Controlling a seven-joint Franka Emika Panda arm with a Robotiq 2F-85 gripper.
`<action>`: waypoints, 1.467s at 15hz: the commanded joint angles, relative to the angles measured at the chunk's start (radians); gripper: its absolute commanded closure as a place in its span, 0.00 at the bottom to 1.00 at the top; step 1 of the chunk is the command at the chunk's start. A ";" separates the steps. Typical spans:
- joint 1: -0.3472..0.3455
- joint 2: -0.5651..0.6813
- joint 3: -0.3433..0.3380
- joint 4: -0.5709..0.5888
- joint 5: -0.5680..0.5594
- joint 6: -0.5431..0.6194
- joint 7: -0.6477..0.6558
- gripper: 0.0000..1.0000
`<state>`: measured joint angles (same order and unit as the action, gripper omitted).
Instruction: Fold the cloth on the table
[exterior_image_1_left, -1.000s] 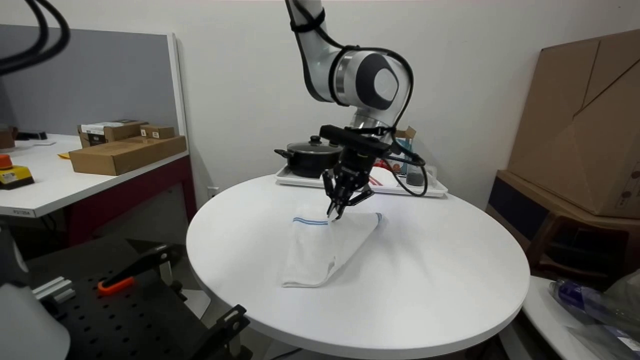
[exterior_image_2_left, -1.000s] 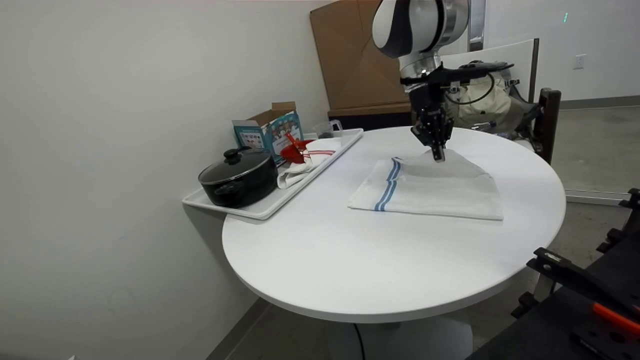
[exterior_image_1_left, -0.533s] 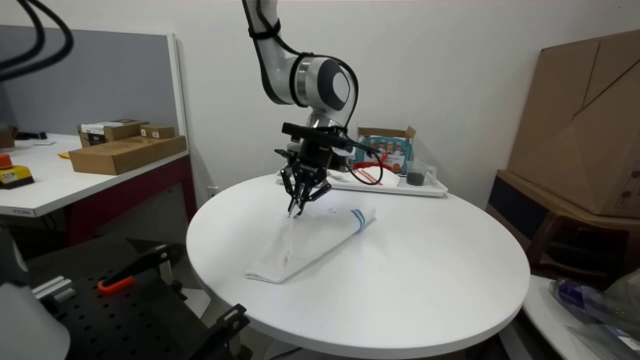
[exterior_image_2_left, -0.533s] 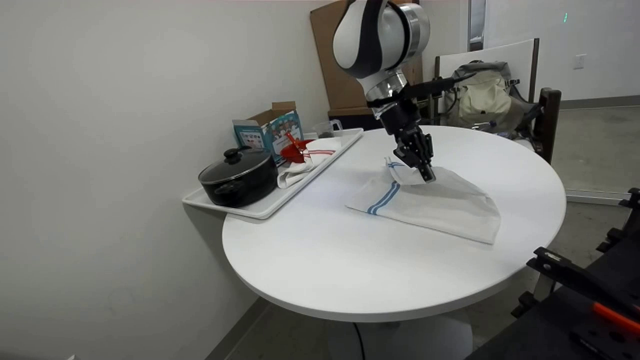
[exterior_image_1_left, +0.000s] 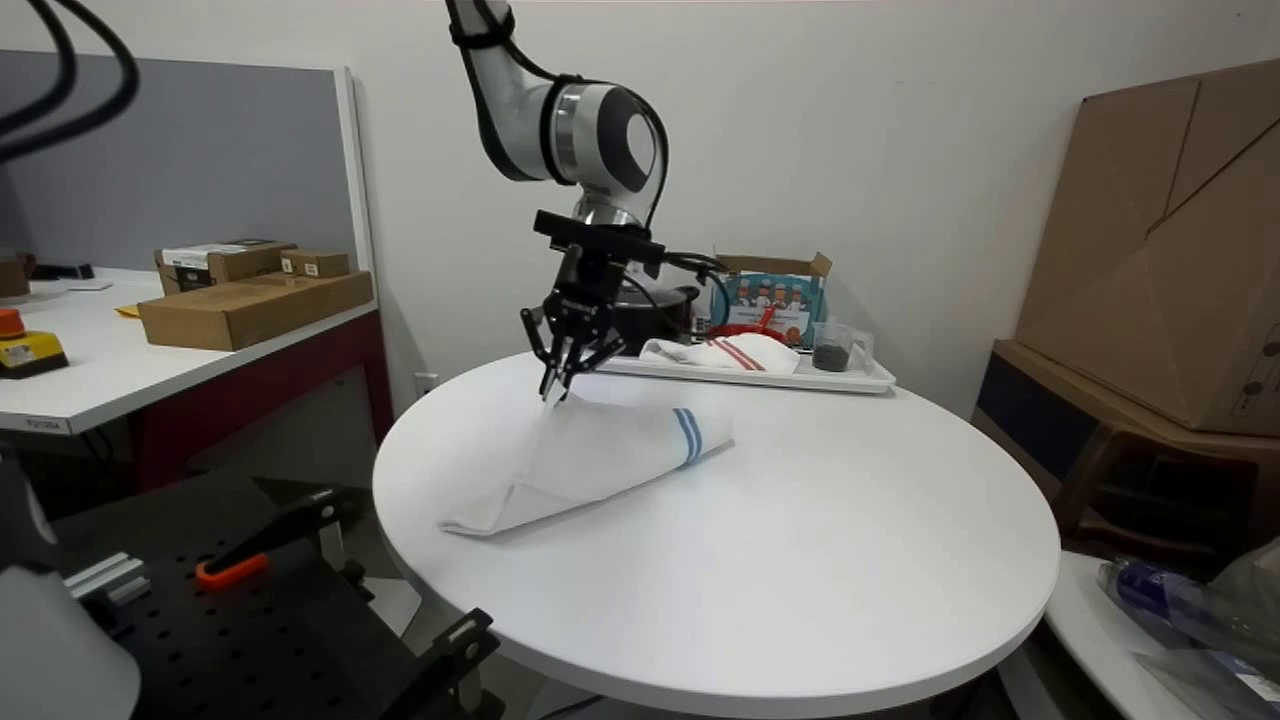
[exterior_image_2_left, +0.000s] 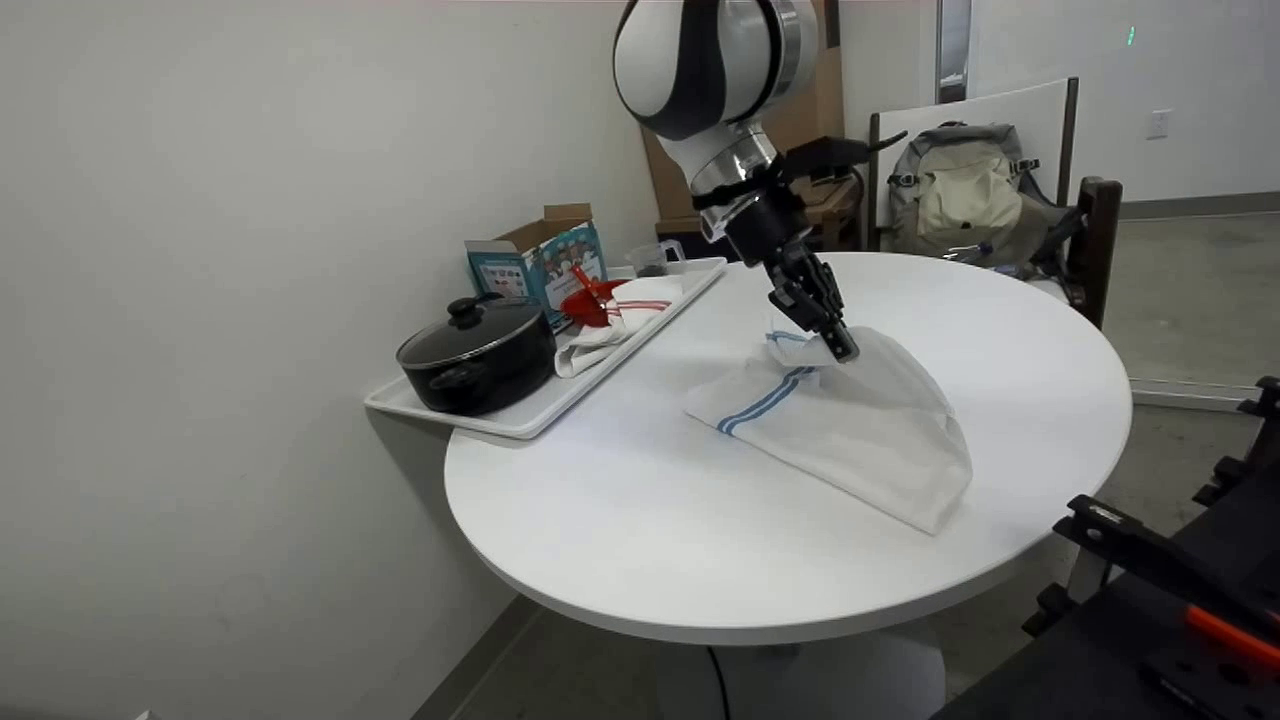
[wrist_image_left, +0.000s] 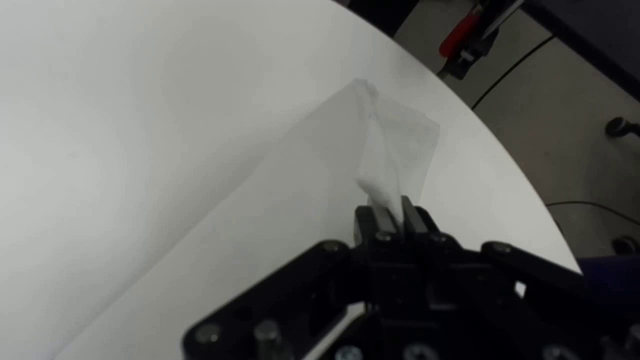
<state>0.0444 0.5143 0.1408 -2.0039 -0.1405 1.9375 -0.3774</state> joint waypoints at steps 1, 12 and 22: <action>0.060 -0.029 0.017 -0.163 -0.076 0.002 0.001 0.94; 0.208 0.170 -0.028 -0.129 -0.484 -0.237 0.066 0.20; 0.175 0.170 0.011 -0.073 -0.640 -0.354 0.038 0.00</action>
<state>0.2319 0.6820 0.1341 -2.0834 -0.7429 1.6179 -0.3184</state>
